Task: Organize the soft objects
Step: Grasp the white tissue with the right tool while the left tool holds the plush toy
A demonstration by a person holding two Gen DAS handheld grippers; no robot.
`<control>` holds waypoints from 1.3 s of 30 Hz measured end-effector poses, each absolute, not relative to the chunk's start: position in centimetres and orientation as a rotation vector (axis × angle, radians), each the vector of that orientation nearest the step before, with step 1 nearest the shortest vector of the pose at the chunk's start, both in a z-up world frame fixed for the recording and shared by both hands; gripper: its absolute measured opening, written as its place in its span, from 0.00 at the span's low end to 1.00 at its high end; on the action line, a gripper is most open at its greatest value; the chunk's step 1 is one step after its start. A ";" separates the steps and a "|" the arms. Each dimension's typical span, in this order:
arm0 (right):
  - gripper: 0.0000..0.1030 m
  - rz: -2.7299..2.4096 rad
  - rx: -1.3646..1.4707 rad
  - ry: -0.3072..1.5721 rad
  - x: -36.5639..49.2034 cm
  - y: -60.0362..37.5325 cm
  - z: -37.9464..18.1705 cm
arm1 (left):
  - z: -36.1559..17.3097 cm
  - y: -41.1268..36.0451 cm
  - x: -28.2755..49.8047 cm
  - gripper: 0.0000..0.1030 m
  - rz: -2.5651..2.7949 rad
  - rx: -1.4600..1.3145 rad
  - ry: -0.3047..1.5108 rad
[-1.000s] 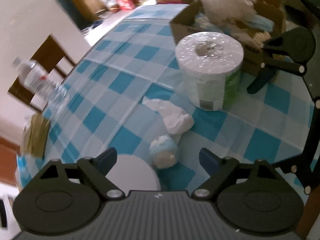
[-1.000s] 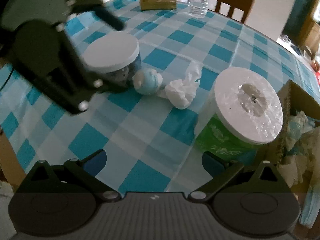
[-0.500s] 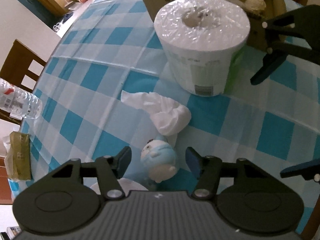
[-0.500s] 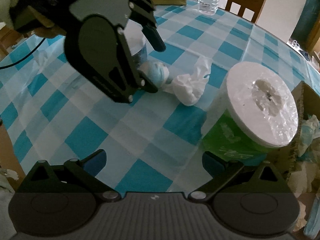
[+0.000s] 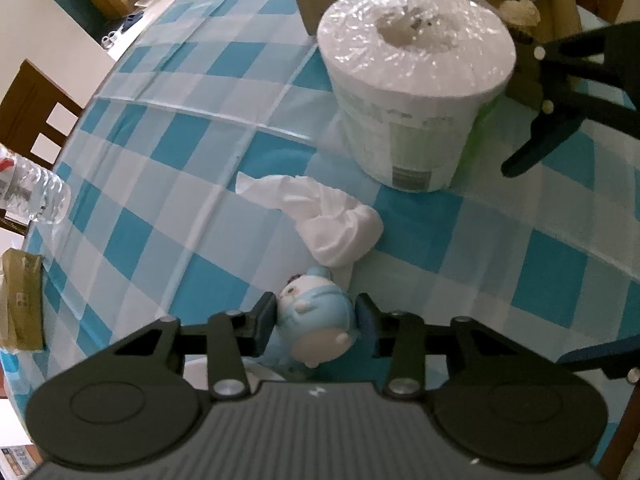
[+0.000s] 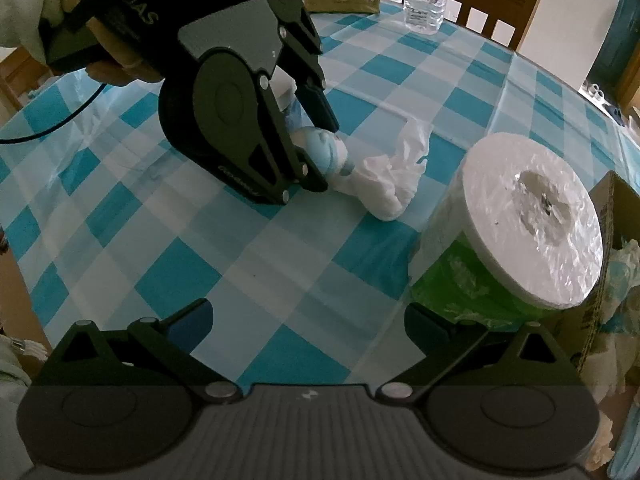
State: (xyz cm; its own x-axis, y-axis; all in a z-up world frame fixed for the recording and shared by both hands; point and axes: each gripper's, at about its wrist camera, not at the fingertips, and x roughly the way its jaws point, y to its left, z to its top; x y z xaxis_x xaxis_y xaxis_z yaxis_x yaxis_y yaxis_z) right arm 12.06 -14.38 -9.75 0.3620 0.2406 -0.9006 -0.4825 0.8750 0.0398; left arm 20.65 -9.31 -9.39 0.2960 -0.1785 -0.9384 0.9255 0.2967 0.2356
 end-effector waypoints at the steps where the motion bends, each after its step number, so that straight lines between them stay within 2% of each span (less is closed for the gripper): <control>1: 1.00 0.472 -0.251 1.105 12.1 -14.3 -9.7 | -9.2 -9.3 20.7 0.40 -0.911 0.965 0.967; 6: 0.99 0.479 -0.285 1.079 12.2 -13.7 -9.3 | -7.3 -8.8 20.8 0.40 -0.902 0.913 0.952; 10: 0.91 0.480 -0.372 1.068 12.2 -12.2 -9.5 | -5.9 -8.3 20.8 0.40 -0.893 0.881 0.940; 18: 0.84 0.487 -0.509 0.993 13.3 -9.2 -9.2 | -3.9 -6.9 21.2 0.40 -0.887 0.800 0.946; 37: 0.65 0.354 -0.698 0.943 18.2 -7.4 -11.8 | -3.3 -6.0 23.1 0.39 -0.876 0.724 0.945; 39: 0.59 0.355 -0.697 0.952 18.5 -7.5 -12.0 | -3.3 -5.9 23.3 0.39 -0.877 0.723 0.944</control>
